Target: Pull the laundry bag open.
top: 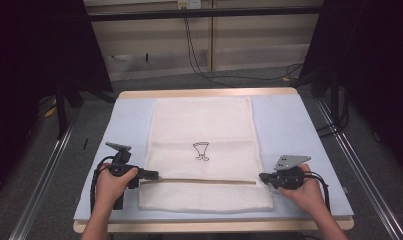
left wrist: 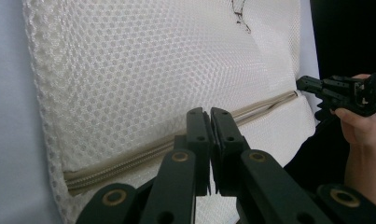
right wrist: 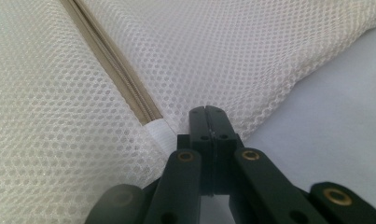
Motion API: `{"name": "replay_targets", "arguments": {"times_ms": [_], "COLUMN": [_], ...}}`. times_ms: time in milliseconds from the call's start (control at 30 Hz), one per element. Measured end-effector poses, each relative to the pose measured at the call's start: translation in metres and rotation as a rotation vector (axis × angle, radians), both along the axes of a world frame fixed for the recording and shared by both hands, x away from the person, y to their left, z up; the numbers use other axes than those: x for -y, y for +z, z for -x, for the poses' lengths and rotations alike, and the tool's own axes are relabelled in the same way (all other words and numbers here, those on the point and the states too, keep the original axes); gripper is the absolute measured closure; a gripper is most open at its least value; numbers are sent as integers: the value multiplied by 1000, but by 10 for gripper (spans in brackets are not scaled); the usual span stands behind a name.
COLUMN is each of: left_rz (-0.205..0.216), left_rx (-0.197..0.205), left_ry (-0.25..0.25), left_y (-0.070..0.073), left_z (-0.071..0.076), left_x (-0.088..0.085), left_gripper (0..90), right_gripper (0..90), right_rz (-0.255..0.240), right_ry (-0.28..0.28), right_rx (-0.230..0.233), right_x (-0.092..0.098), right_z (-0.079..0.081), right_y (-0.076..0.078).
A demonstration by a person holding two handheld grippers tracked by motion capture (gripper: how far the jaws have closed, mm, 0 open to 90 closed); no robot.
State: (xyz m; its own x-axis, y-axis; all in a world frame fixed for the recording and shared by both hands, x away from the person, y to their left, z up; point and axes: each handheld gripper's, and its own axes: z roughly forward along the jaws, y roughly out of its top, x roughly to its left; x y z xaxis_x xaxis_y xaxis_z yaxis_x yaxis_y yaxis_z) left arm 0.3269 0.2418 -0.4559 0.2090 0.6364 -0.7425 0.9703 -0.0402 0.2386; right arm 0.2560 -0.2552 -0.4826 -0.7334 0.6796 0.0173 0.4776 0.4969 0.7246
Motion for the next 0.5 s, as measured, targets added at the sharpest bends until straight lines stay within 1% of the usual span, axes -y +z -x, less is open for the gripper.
{"name": "replay_targets", "arguments": {"times_ms": [100, 167, 200, 300, 500], "left_rz": [-2, -6, -10, 8, 7], "left_rx": [8, -2, 0, 3, 4], "left_ry": [-8, 3, 7, 6, 3], "left_y": [-1, -1, -1, -1, 0], "left_z": [1, 2, 2, 3, 3], "left_x": [-1, -1, -2, -3, -4], "left_gripper": [872, 873, 873, 872, 872], "right_gripper": [900, 900, 900, 900, 900], "right_rz": [1, 1, 2, 2, -2], "right_ry": [1, 1, 1, 3, 4], "right_rx": [0, 0, 0, 0, -2], "right_x": [0, 0, 0, 0, 0], "right_z": [0, 0, 0, 0, 0], "right_y": [0, 0, 0, 0, 0]}}
